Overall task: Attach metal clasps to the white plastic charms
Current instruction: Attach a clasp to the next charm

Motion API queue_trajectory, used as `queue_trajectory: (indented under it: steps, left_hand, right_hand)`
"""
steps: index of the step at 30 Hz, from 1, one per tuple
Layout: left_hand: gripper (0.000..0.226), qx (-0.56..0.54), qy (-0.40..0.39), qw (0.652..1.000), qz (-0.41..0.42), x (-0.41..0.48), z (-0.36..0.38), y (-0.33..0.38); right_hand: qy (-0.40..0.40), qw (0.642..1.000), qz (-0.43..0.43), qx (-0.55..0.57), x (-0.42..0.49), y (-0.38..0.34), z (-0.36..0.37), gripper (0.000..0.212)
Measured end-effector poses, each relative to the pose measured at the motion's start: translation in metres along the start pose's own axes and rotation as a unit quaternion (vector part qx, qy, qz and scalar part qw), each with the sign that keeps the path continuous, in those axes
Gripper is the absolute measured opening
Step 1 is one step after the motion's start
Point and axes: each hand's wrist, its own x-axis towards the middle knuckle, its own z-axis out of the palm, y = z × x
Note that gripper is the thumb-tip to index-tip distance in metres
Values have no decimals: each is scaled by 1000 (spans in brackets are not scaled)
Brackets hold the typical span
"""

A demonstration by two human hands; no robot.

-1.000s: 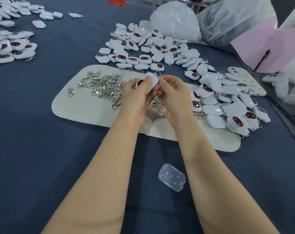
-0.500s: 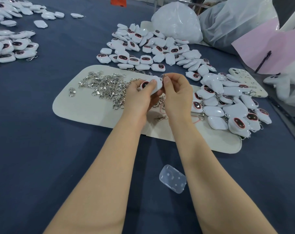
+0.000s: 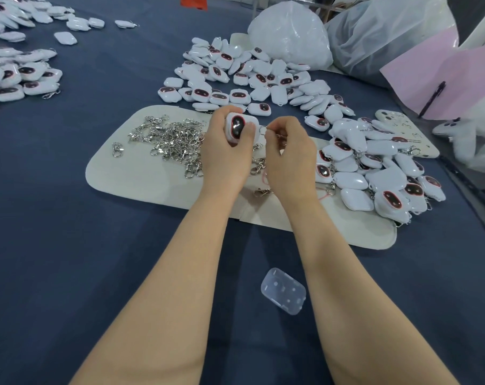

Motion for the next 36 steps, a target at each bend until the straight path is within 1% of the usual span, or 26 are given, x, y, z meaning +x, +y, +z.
queue_trajectory:
  steps: [3, 5, 7, 9, 10, 12, 15, 17, 19, 20, 22, 23, 25, 26, 27, 28, 32, 34, 36]
  left_hand:
    - [12, -15, -16, 1000, -20, -1, 3, -1]
    - [12, -19, -15, 999, -45, -1, 3, -2]
    - [13, -21, -11, 997, -74, 1, 4, -4]
    - [7, -14, -1, 997, -80, 2, 3, -5]
    - [8, 2, 7, 998, -67, 3, 2, -5]
    - [11, 60, 20, 998, -13, 4, 0, -6]
    - [19, 127, 22, 990, 50, 2, -3, -7]
    - [24, 153, 23, 985, 71, 1, -3, -7]
    - [23, 161, 24, 984, 76, 0, -2, -7]
    - [22, 144, 25, 987, 62, 1, -2, -6]
    - [19, 62, 26, 998, -16, 4, -2, -6]
    - [16, 13, 26, 997, -67, 5, -2, -5]
    - [13, -84, 32, 985, -146, 7, -3, -6]
    - [13, -123, 34, 977, -169, 8, -3, -7]
    - [14, -148, 36, 972, -180, 9, -3, -7]
    - [14, -163, 37, 969, -185, 9, -2, -8]
    - [17, -176, 25, 965, -194, 9, 1, -9]
    - [18, -164, 14, 967, -193, 8, 1, -8]
    - [13, -143, 10, 972, -186, 7, 2, -8]
  right_hand:
    - [22, 993, 73, 90, 0, -1, 3, 7]
    - [32, 988, 97, 116, 0, -2, 5, 7]
    - [32, 993, 71, 84, 0, -2, 5, 9]
    - [8, 999, 30, 32, 0, -1, 3, 9]
    - [-13, 1000, 12, 4, 0, 0, 3, 8]
    - [-61, 997, -9, -40, 2, 2, 1, 10]
    - [-126, 990, -18, -59, 2, 5, -1, 10]
    - [-141, 988, -15, -55, 1, 6, -2, 10]
    - [-121, 992, 3, -28, 0, 5, 0, 9]
    - [-101, 994, 27, 5, -1, 4, 2, 9]
    - [-68, 985, 117, 109, 0, 0, 6, 11]
    - [-60, 970, 166, 168, 0, -1, 8, 12]
    - [-73, 926, 242, 282, 1, -3, 10, 9]
    - [-88, 906, 261, 321, 1, -3, 10, 6]
    - [-99, 897, 267, 339, 1, -4, 10, 5]
    - [-101, 899, 263, 335, 1, -4, 10, 7]
    - [-30, 955, 194, 222, 1, -3, 11, 12]
    - [-4, 967, 172, 186, 0, -4, 12, 11]
    - [11, 978, 144, 153, -1, -5, 12, 10]
